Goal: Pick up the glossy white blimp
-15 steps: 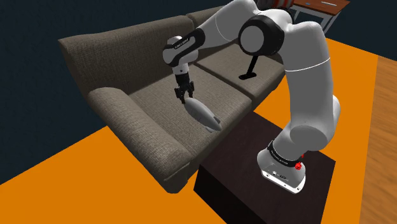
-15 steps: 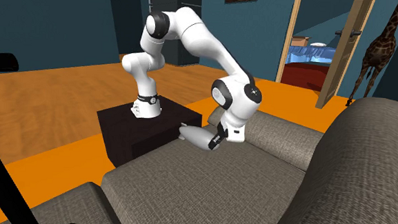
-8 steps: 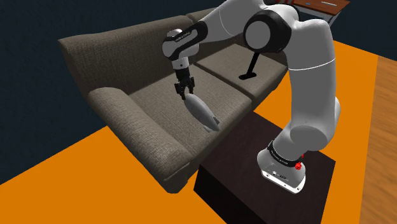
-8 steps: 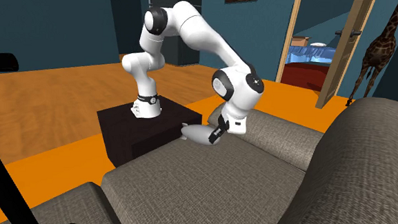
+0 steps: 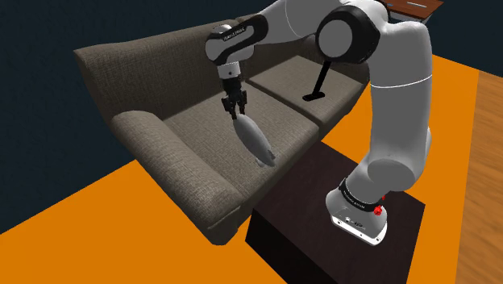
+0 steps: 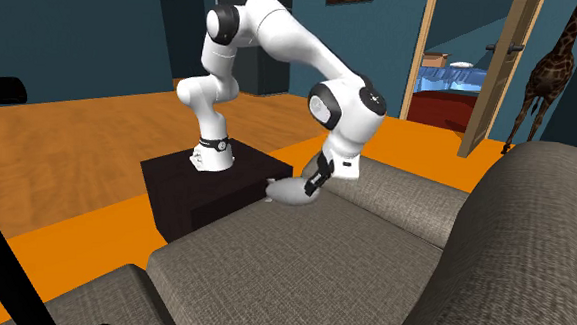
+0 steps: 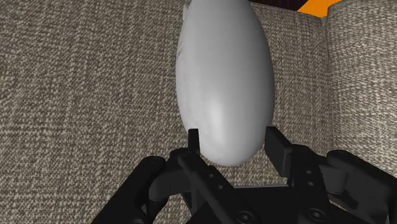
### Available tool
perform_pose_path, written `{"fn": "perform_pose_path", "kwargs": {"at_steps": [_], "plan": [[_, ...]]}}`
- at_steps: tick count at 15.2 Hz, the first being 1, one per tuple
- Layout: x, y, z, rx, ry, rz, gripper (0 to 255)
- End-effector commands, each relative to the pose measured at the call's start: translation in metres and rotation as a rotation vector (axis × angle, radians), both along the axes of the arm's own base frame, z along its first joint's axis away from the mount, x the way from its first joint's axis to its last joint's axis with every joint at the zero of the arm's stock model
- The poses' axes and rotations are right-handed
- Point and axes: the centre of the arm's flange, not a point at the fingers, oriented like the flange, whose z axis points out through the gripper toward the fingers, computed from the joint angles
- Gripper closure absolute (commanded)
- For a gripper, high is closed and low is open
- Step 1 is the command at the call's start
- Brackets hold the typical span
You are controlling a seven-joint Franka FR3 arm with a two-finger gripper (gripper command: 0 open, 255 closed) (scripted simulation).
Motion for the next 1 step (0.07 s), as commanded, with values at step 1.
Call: {"fn": "perform_pose_path", "kwargs": {"at_steps": [1], "plan": [[0.0002, 0.0007, 0.0025, 0.000, 0.001, 0.000, 255]]}}
